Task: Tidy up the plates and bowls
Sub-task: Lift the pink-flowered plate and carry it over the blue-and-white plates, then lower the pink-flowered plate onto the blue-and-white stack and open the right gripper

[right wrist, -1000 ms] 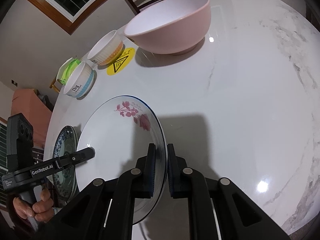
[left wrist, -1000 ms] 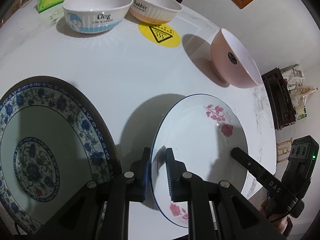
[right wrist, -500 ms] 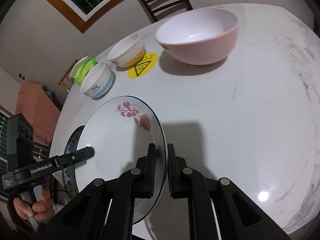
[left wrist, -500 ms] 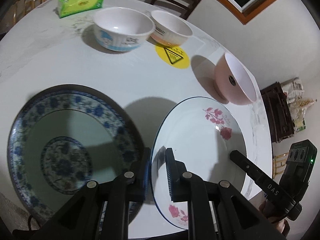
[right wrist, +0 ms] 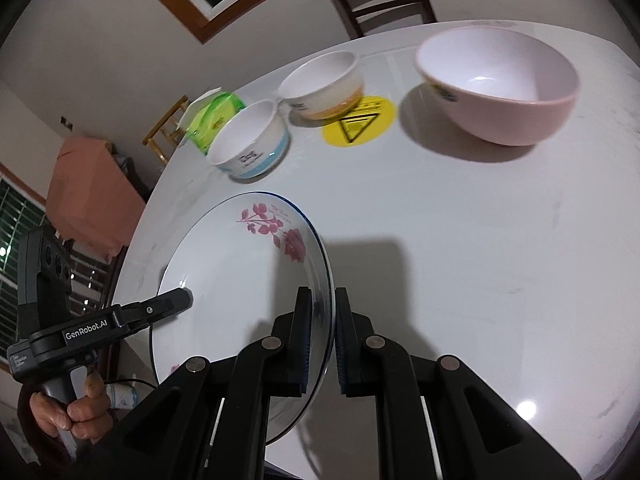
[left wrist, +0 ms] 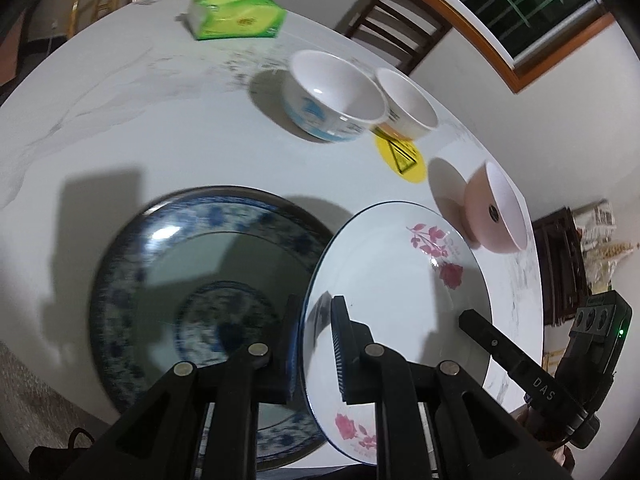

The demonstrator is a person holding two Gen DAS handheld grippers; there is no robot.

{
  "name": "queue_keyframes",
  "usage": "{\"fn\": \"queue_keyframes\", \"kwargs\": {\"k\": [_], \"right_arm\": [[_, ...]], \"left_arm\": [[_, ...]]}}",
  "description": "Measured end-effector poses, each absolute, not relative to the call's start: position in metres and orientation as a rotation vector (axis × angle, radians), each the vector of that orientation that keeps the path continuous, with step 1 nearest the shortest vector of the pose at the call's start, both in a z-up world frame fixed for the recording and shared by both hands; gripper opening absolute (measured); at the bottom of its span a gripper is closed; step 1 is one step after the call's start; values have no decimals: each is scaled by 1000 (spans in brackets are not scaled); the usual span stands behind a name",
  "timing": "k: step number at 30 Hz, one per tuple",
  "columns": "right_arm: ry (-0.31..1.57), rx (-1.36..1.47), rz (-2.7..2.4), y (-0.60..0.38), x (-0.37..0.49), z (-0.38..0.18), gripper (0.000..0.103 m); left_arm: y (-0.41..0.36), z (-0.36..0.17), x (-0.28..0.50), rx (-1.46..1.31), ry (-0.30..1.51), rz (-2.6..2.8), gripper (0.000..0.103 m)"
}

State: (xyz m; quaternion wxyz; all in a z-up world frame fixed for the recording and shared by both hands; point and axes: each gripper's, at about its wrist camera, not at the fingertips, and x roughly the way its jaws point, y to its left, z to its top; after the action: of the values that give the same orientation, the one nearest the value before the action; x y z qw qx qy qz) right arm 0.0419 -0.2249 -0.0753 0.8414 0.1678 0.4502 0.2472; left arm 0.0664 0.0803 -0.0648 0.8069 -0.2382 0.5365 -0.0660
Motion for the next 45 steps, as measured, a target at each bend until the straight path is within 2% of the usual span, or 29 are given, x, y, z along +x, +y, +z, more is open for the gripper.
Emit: {"fn": "queue_keyframes", "kwargs": {"k": [16, 45], "right_arm": [[1015, 243, 640, -143, 46, -82, 12], [1078, 154, 651, -104, 52, -94, 14]], "left_arm": [[158, -78, 50, -594, 1127, 4, 15], [178, -97, 53, -615, 1171, 62, 14]]}}
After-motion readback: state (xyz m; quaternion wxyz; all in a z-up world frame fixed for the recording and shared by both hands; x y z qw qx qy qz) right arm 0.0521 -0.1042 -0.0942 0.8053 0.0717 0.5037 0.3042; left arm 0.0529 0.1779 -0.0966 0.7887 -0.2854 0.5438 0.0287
